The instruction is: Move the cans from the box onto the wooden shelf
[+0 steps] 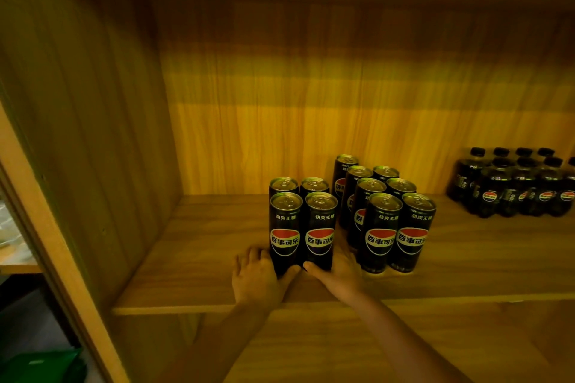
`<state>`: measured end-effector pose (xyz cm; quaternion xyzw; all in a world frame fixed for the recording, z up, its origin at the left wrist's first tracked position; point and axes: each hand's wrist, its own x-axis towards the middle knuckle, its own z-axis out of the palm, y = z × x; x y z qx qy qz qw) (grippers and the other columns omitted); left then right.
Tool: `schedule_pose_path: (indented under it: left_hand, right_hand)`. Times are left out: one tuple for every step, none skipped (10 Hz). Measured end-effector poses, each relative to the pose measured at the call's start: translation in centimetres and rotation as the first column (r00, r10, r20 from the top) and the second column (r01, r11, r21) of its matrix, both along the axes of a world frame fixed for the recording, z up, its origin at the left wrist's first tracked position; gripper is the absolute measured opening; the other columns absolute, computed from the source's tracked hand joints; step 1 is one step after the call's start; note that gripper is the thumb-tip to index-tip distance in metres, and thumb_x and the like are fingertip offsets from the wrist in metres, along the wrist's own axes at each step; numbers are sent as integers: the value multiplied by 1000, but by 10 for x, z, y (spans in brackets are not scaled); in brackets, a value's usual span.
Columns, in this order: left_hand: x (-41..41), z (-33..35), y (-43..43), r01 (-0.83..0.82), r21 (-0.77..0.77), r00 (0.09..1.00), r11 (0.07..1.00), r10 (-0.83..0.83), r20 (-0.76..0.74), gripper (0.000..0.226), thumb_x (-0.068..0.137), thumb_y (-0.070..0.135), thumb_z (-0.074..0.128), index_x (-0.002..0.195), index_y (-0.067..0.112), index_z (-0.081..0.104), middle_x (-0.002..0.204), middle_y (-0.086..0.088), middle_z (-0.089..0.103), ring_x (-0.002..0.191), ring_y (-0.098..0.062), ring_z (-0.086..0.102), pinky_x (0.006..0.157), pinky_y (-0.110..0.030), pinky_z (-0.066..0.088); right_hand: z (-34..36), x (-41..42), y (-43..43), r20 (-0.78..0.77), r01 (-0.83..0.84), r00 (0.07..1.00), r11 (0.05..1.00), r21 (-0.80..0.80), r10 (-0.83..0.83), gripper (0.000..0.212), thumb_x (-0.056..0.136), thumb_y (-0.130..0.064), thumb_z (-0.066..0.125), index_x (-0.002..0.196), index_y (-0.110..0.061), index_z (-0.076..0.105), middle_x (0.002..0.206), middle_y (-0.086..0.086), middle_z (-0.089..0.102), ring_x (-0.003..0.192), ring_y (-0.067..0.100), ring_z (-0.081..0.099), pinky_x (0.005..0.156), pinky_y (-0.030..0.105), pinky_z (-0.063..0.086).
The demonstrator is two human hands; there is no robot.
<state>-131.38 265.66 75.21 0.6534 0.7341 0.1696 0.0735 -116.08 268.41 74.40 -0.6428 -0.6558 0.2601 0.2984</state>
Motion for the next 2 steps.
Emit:
schedule_pose_path:
  left_hand:
    - [-1,6,-4,14,-46,1000,999,-14,1,89,75,74,38,141,14,29,151,-8,26,143,-25,18,118,-45,10]
    - [-16,15,-11,-17,-82,1000,997,16,-21,99,73,76,40,145,11,18,156,-10,15,145,-27,10,119,-45,8]
  right_hand:
    - [5,0,-6,-38,26,999,1000,-7,-26,91,69,-50,70,141,-21,22,147,4,36,136,28,30,110,46,31]
    - [14,4,-19,-88,60,994,998,25,-58,99,67,-47,73,143,-21,16,147,5,35,135,28,32,109,46,33]
